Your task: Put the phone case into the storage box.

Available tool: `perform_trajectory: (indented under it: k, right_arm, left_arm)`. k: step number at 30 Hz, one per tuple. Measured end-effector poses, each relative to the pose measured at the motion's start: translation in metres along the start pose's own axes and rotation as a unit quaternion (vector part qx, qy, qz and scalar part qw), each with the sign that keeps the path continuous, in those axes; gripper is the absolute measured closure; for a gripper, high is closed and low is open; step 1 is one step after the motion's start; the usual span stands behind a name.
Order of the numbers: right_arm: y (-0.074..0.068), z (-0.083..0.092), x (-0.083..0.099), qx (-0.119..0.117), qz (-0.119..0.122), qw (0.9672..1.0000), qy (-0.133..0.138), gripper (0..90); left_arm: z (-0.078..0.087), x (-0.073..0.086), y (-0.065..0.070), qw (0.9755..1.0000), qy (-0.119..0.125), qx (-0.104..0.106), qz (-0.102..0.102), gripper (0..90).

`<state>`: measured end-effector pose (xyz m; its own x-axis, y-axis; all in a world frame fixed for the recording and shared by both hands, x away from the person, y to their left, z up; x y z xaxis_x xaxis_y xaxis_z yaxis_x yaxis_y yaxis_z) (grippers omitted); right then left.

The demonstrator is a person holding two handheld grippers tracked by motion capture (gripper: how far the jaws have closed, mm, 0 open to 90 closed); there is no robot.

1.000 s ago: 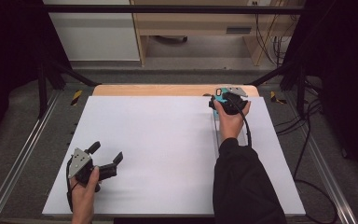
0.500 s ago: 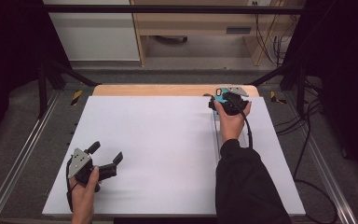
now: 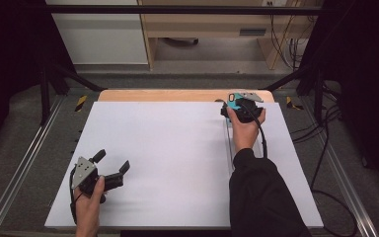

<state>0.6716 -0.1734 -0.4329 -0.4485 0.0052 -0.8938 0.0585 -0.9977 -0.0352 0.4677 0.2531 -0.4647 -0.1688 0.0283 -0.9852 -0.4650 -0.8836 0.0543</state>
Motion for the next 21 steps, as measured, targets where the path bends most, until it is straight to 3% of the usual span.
perform_trajectory:
  k: [13,21]
  right_arm:
    - [0.0031,0.0058,0.0021,-0.006,-0.008,0.9999,-0.008,6.2]
    - [-0.0004,0.0093,0.001,-0.012,-0.001,0.9999,-0.009,6.2]
  left_arm:
    - [0.0002,-0.0001,0.0003,1.0,0.0,0.0,-0.001,1.4]
    - [0.0008,-0.0003,-0.0004,1.0,0.0,-0.003,-0.002,1.4]
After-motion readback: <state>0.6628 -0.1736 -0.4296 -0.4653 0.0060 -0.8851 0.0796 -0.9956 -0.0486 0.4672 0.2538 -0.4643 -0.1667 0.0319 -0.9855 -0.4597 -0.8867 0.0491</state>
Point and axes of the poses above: each handheld gripper's, and its own axes: z roughly backward along the jaws, x roughly out of its underside, y roughly to its right, the point moved 5 cm from there along -z, roughly forward along the jaws, and after that the axes turned 1 degree about -y, right-handed, at the moved point
